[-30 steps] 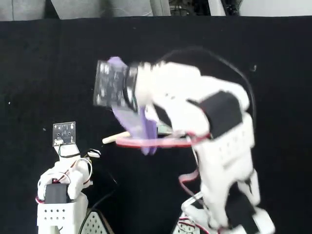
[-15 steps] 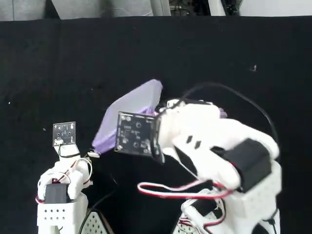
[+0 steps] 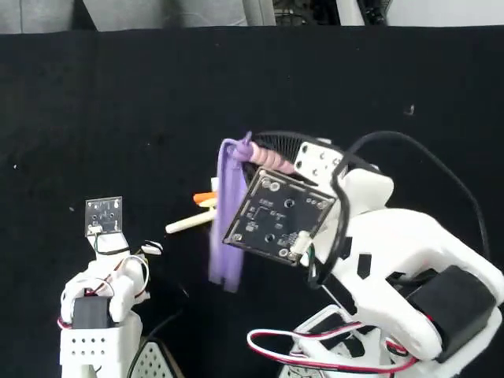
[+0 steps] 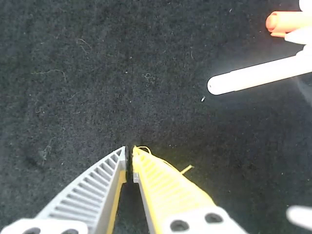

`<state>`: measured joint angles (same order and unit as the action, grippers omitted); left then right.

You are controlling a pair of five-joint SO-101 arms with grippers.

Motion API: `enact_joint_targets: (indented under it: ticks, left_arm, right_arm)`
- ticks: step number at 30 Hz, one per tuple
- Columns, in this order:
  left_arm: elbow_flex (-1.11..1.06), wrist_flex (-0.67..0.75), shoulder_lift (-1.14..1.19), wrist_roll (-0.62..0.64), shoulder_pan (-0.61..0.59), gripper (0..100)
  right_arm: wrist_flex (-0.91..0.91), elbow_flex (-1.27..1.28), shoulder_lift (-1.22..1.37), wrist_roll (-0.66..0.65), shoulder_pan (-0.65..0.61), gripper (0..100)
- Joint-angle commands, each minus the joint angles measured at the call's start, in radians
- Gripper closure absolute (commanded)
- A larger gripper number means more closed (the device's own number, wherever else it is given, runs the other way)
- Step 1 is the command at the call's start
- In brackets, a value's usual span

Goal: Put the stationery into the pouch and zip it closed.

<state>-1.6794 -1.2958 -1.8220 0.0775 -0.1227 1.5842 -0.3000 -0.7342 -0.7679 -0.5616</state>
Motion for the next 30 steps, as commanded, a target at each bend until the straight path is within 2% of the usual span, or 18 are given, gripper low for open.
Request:
enact_joint_targets:
  ticks: [1,14,22,25,30]
  left_arm:
    - [-0.021,0.02,-0.003,0.002,-0.005,96]
    - [-0.021,0.02,-0.003,0.002,-0.005,96]
    - [-0.021,0.02,-0.003,0.002,0.001,96]
    - [-0.021,0.02,-0.003,0.002,0.001,96]
    - [-0.021,0.02,-0.003,0.002,-0.005,96]
  right_arm:
    - [-0.054,-0.051,0.061,0.018,-0.009,98.8]
    - [0.008,-0.067,0.228,0.018,-0.02,98.8]
    - [0.183,-0.065,0.226,0.037,-0.272,98.8]
    - [0.181,-0.039,0.208,0.12,-0.276,98.8]
    - [0.181,0.044,0.16,0.129,-0.282,98.8]
